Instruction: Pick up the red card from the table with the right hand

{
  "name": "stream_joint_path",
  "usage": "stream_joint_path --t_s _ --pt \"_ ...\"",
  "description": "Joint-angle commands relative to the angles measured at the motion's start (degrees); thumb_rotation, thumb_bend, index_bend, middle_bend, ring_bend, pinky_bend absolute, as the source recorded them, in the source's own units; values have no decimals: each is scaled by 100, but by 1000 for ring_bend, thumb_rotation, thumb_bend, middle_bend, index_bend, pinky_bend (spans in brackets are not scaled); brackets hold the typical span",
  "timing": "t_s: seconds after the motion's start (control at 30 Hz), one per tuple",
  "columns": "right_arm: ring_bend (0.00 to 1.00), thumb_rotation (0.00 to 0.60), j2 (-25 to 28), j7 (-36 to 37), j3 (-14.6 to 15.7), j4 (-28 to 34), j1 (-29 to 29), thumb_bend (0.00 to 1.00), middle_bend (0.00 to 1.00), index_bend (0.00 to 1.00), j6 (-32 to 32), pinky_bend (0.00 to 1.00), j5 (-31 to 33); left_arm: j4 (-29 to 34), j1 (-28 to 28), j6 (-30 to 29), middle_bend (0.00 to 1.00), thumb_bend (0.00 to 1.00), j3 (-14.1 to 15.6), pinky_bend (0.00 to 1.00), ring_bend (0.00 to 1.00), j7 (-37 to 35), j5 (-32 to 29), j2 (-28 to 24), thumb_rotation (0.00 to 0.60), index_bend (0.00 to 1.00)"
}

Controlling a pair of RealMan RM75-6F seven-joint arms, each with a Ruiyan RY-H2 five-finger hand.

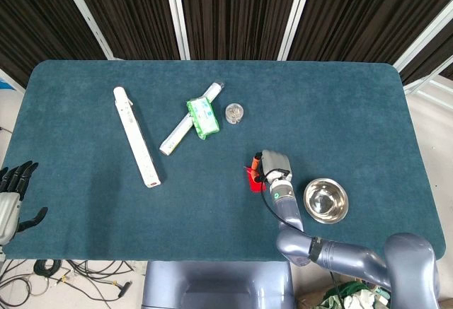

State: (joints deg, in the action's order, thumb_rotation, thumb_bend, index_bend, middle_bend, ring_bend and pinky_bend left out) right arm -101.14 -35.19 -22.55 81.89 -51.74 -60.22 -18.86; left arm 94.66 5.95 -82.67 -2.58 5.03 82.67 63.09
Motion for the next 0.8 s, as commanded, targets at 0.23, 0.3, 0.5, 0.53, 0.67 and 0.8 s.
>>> stream_joint_path --t_s 0.23,0.3,0.5,0.53,0.67,0.8 --pt "1000 600 704 282 197 1452 414 449 960 684 -245 1000 -471 1 0 -2 68 267 1 42 73 -7 7 3 600 52" --pt "1000 600 848 330 238 1745 476 449 961 684 -263 1000 -541 2 -2 -5 68 267 2 42 73 -7 7 5 600 52" --pt "1000 600 1295 510 215 2590 599 449 960 684 -201 1000 -567 4 -3 -7 68 267 1 42 73 -9 5 7 600 52" --pt "1000 600 1409 569 186 2756 626 449 960 684 -176 1000 -564 6 -3 -7 68 267 0 42 73 -8 5 8 600 53" --pt "1000 600 1759 803 40 3179 723 449 960 684 -160 1000 -616 12 -1 3 68 267 -1 42 73 -20 -4 5 600 52" --pt "1000 600 2110 1048 -158 3469 786 450 961 684 -15 1000 -536 11 3 13 68 267 -1 42 73 -21 -7 0 600 53"
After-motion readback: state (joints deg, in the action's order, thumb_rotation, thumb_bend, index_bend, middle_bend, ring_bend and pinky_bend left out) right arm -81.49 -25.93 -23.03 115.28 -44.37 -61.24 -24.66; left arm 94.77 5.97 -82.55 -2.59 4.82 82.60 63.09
